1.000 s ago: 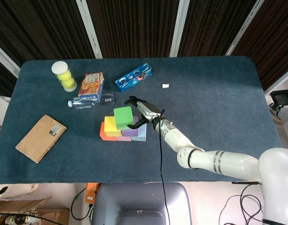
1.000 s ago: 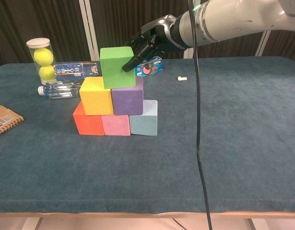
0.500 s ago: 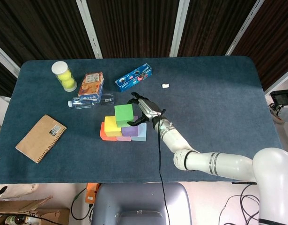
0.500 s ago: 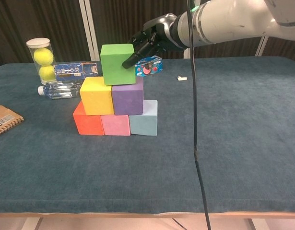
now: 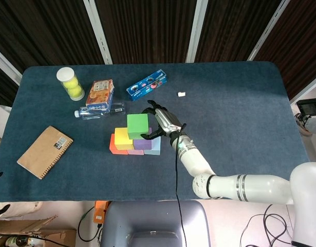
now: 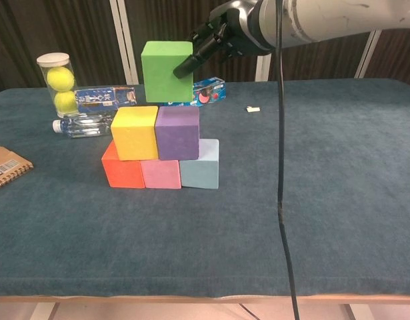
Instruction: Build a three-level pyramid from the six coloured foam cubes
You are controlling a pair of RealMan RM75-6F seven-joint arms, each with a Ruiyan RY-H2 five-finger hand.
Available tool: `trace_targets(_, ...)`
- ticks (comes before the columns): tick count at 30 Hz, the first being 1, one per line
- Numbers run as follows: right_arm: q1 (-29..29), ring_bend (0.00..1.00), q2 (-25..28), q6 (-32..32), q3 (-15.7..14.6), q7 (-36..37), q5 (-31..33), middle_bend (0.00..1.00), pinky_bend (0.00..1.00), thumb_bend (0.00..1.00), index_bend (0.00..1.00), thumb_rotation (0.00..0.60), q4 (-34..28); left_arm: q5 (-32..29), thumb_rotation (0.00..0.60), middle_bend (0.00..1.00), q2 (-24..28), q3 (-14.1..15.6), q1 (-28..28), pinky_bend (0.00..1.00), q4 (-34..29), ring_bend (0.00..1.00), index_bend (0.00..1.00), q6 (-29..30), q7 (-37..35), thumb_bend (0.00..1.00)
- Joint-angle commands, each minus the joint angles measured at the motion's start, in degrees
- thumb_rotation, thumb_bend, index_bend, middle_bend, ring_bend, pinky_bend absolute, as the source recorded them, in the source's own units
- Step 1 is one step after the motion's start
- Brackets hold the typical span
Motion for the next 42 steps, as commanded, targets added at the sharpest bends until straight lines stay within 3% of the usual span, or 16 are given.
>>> trace_targets(1, 0.9, 0.0, 0.5, 4.3, 1.0, -3.5, 5.2, 0.0, 0.0, 0.16, 0.58, 0.6, -3.5, 0.6, 0.6, 0.02, -0.2, 0.3, 0.0, 0.1, 0.4, 0.0, 0.07, 0.6, -0.4, 0.21)
trace_targets(12, 2.7, 0.0, -2.8, 7.2, 2.5, -8.5, 9.6, 0.0, 0.0, 0.16, 0.58, 0.6, -2.0, 0.9, 0.6, 0.02, -0.4, 0.5, 0.8, 0.1, 1.1, 0.0, 0.07, 1.8, -1.5, 0.21)
trace_targets(23, 3.6, 0.0, -7.2, 6.6, 3.0, -13.6, 8.7, 0.0, 0.0, 0.16, 0.55, 0.6, 2.3, 1.0, 0.6, 0.02, -1.0, 0.6, 0.9, 0.1, 2.9, 0.0, 0.07, 1.6, -3.3, 0.21)
trace_targets(42, 1.7, 0.0, -9.1, 5.0, 5.4, -15.6, 7.9, 0.0, 0.0, 0.16, 0.53, 0.6, 4.0, 1.0, 0.6, 0.02, -1.2, 0.6, 1.0, 0.1, 3.7, 0.0, 0.07, 1.5, -4.4, 0.21)
